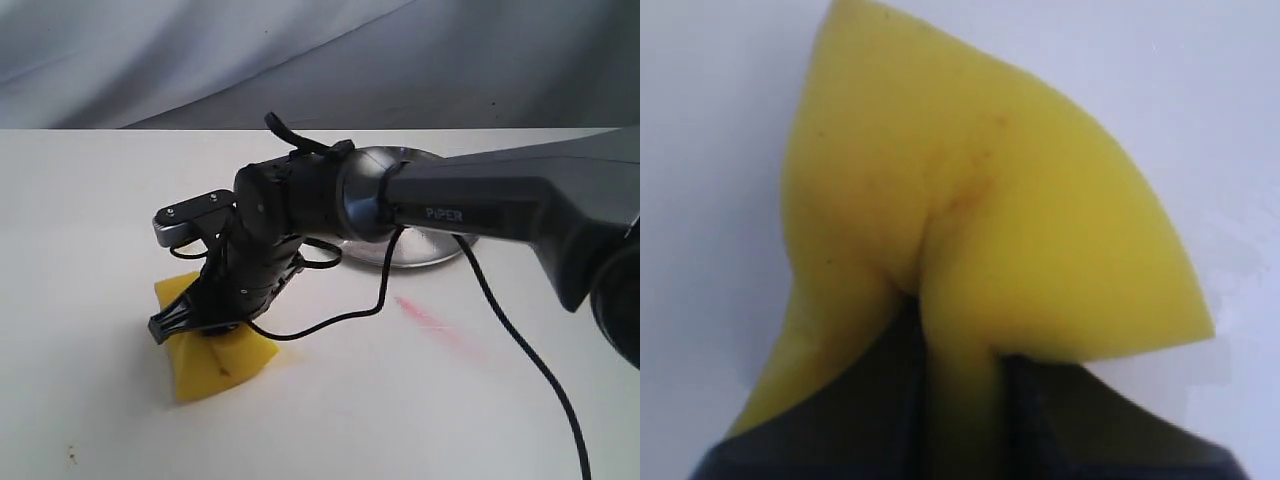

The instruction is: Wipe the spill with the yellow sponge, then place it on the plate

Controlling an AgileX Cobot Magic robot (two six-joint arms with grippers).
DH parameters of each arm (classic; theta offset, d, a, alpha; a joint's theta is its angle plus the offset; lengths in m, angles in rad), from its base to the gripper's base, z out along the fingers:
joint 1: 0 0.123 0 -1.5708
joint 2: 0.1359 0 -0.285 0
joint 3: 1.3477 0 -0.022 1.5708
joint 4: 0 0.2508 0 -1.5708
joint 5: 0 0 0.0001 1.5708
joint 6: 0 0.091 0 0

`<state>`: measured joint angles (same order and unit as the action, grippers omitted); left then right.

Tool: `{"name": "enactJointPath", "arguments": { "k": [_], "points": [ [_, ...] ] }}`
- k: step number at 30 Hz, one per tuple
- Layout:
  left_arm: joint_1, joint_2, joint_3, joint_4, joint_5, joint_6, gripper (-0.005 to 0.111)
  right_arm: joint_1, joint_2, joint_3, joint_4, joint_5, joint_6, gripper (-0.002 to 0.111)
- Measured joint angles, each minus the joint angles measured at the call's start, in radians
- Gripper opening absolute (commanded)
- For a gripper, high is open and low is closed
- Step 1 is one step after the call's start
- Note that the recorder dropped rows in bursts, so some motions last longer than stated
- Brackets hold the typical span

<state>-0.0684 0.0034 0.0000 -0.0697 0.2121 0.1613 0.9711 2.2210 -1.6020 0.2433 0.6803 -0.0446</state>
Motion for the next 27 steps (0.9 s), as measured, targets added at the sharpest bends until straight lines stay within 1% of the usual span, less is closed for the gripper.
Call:
{"name": "enactJointPath", "arguments": {
  "k": [2, 5, 8, 14, 17, 20, 22, 24, 27],
  "points": [
    [0.0, 0.0, 0.0, 0.0, 0.0, 0.0, 0.0, 0.0, -0.013, 0.027, -0.02, -0.022, 0.017, 0.0],
    [0.0, 0.0, 0.0, 0.0, 0.0, 0.0, 0.0, -0.012, -0.061, 0.125, -0.066, -0.078, 0.059, 0.0],
    [0.0, 0.0, 0.0, 0.0, 0.0, 0.0, 0.0, -0.054, -0.133, 0.266, -0.081, -0.129, 0.077, 0.0],
    [0.0, 0.0, 0.0, 0.0, 0.0, 0.0, 0.0, -0.224, -0.312, 0.537, -0.145, -0.186, 0.077, 0.0],
    [0.0, 0.0, 0.0, 0.0, 0.0, 0.0, 0.0, -0.31, -0.387, 0.628, -0.196, -0.18, 0.077, 0.0],
    [0.0, 0.0, 0.0, 0.0, 0.0, 0.0, 0.0, -0.372, -0.43, 0.677, -0.218, -0.162, 0.077, 0.0],
    [0.0, 0.0, 0.0, 0.0, 0.0, 0.0, 0.0, -0.391, -0.435, 0.684, -0.219, -0.153, 0.077, 0.0],
    [0.0, 0.0, 0.0, 0.0, 0.0, 0.0, 0.0, -0.393, -0.435, 0.684, -0.219, -0.153, 0.077, 0.0],
    [0.0, 0.0, 0.0, 0.0, 0.0, 0.0, 0.0, -0.372, -0.406, 0.651, -0.205, -0.13, 0.07, 0.0]
  ]
}}
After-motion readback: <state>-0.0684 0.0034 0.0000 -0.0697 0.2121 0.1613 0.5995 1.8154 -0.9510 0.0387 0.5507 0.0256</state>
